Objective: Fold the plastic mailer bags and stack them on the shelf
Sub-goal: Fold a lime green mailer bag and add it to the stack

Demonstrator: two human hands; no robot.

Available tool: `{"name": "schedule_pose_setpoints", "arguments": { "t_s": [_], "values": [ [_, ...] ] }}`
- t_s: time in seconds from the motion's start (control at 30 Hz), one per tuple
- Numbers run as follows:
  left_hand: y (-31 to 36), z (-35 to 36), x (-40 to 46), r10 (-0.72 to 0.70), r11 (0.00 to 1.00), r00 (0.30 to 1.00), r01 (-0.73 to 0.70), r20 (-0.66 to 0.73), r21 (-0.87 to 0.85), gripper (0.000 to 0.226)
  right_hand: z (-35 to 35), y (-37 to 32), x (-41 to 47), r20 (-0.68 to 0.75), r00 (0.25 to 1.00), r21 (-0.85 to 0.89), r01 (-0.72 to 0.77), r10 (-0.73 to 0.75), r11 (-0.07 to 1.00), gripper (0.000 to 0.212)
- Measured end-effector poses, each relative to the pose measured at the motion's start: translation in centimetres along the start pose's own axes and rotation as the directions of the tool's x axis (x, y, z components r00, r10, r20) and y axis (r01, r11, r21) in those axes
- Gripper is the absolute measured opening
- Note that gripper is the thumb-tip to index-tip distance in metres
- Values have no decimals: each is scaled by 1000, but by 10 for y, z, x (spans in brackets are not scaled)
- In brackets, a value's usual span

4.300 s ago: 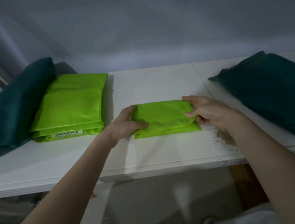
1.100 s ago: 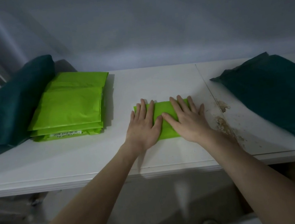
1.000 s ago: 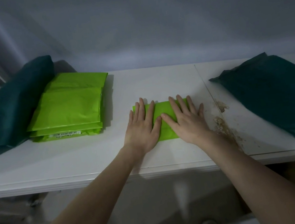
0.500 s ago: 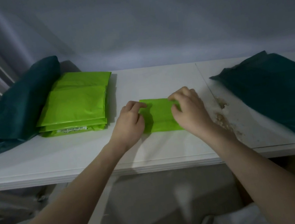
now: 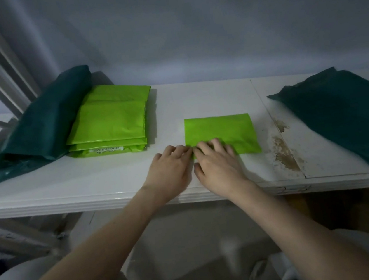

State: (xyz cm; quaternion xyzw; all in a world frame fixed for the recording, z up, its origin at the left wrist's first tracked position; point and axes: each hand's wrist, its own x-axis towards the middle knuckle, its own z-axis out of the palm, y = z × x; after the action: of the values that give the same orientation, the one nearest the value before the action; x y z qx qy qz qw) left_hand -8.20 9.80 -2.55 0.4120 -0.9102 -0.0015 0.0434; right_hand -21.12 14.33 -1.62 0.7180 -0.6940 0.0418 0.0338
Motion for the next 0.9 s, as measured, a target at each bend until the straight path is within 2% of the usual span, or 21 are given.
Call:
{"name": "schedule_pose_setpoints", "arguments": {
  "t_s": [0.1, 0.2, 0.37, 0.6, 0.77, 0.9],
  "values": [
    [2, 9, 3, -10, 995, 997, 18, -79, 98, 46, 5, -1, 0, -41, 998, -31, -42, 41, 999, 44],
    [8, 4, 3, -23, 986, 995, 38, -95, 159, 51, 7, 2, -1, -54, 997, -11, -48, 47, 999, 50],
    [20, 2, 8, -90, 992, 994, 95, -64, 87, 57, 8, 9, -5, -57, 995, 14, -87, 88, 996, 52],
    [31, 0, 11, -99, 987, 993, 106, -65, 118, 57, 1, 24, -13, -12, 992, -3, -123, 123, 992, 67],
    [34, 1, 15, -124, 981, 992, 128, -35, 148, 55, 0, 39, -19, 8, 984, -14, -179, 179, 984, 49],
    [34, -1, 15, -101, 985, 992, 111, -80, 132, 82, -3, 53, -24, 101, 955, 2, -282, 280, 959, 55]
  ]
}}
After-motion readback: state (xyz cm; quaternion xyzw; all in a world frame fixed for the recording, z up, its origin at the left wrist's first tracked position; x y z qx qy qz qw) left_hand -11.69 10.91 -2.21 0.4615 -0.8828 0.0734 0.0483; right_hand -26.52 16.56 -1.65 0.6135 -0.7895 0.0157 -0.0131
